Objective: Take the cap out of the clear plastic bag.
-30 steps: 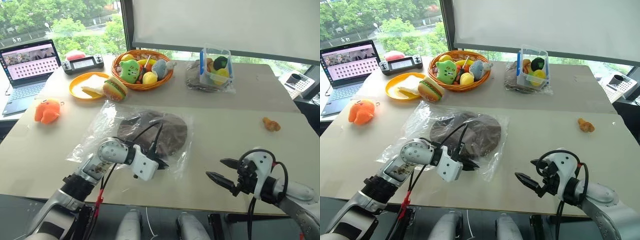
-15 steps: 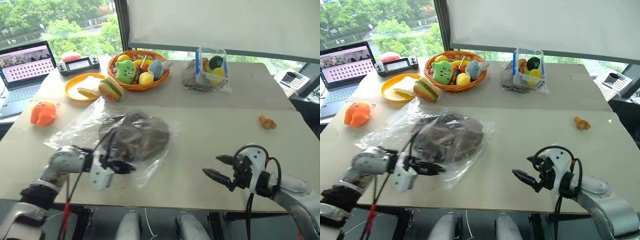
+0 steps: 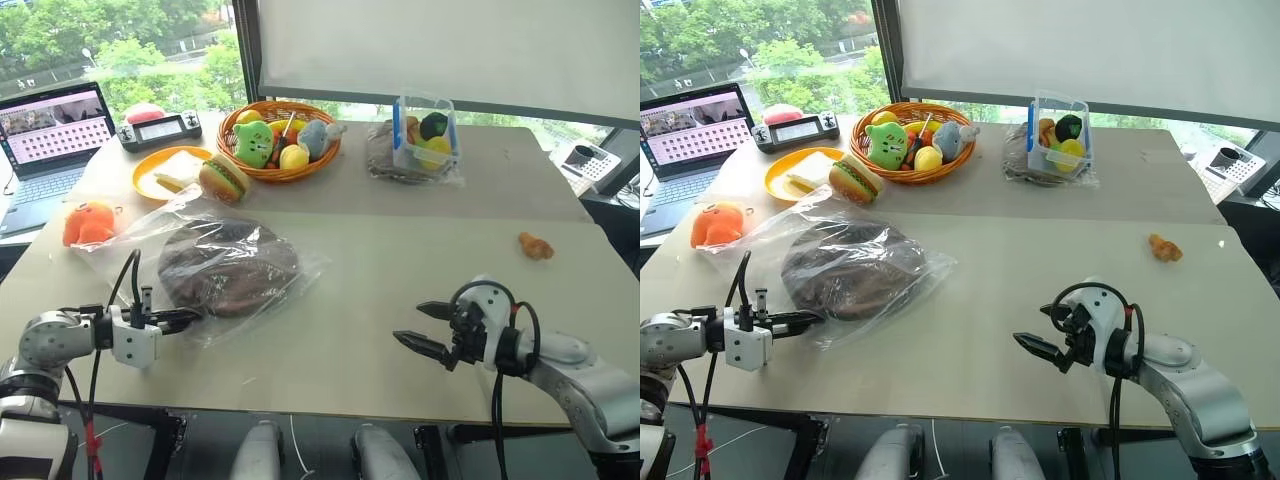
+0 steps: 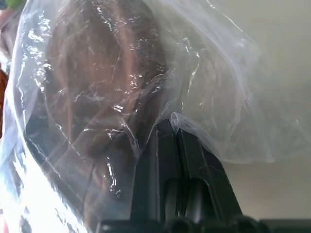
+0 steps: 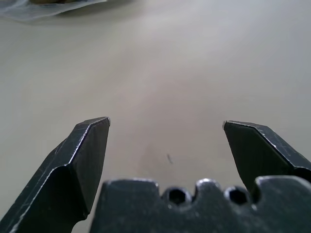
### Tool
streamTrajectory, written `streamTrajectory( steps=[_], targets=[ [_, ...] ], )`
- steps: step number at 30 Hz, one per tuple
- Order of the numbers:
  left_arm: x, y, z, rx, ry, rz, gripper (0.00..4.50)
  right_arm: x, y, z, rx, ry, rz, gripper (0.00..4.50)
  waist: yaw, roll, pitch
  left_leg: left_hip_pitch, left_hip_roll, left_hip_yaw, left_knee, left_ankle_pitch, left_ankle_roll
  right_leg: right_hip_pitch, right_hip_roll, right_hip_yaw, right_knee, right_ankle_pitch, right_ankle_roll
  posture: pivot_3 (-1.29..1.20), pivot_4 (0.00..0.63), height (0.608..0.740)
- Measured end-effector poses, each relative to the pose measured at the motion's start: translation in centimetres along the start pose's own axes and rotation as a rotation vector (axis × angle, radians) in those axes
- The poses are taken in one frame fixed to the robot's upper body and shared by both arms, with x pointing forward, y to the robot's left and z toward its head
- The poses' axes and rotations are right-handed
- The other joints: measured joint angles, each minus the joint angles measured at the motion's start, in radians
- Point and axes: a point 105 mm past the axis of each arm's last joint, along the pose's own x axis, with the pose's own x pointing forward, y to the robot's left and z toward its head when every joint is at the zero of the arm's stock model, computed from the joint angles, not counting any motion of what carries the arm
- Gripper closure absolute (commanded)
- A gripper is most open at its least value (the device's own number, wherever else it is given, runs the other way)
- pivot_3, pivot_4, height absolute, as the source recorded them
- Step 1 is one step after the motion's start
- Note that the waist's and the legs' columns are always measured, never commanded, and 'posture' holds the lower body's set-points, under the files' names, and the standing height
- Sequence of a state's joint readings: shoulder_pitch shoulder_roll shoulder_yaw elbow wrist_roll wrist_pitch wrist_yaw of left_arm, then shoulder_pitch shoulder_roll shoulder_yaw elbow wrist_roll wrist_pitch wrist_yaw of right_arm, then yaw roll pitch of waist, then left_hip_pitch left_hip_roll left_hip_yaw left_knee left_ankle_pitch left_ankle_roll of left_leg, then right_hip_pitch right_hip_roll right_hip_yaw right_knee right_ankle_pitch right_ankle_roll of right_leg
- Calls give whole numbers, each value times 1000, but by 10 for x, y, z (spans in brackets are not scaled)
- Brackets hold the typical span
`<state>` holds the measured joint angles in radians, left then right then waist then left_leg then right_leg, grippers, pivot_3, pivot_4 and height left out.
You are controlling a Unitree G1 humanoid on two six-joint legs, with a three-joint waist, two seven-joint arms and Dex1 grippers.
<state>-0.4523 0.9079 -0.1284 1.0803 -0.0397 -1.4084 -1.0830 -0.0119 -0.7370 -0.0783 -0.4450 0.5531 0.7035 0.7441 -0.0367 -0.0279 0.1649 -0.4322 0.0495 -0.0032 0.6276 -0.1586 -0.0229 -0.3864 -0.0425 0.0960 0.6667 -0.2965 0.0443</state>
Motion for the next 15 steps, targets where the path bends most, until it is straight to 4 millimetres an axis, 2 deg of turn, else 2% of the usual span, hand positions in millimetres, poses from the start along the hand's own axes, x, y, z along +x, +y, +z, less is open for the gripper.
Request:
streamTrajectory(
  steps=[5, 9, 12, 13, 15],
  targets=[
    [3, 4, 2, -55, -20, 51, 1547, 3, 2, -1, -6, 10, 24, 0, 3, 0, 0, 0, 0, 0, 0, 0, 0, 0, 0, 0, 0, 0, -1, 0, 150, 740],
    [-1, 6, -4, -369, -8, -17, 271, 5, -1, -2, -10, 12, 26, 0, -4, 1, -1, 1, 0, 1, -1, 0, 0, 0, 0, 0, 0, 0, -1, 0, 150, 740],
    [-14, -3, -2, -691, 44, -203, 271, 5, -2, -5, -4, 19, 31, 0, -19, 1, -1, 1, 1, 1, -2, 0, 0, 0, 0, 1, 1, -1, 0, 0, 150, 740],
    [-22, -10, 6, -833, 47, -298, 271, 5, -2, -6, -2, 19, 35, 0, -27, 1, -1, 1, 1, 1, -2, 0, 0, -1, 0, 1, 1, -2, 0, 0, 150, 740],
    [-34, -16, 17, -978, 56, -416, 271, 5, -3, -7, 1, 22, 36, 0, -32, 1, 0, 2, 1, 2, -2, 0, 0, -1, 0, 1, 2, -3, 2, 0, 150, 740]
  ],
)
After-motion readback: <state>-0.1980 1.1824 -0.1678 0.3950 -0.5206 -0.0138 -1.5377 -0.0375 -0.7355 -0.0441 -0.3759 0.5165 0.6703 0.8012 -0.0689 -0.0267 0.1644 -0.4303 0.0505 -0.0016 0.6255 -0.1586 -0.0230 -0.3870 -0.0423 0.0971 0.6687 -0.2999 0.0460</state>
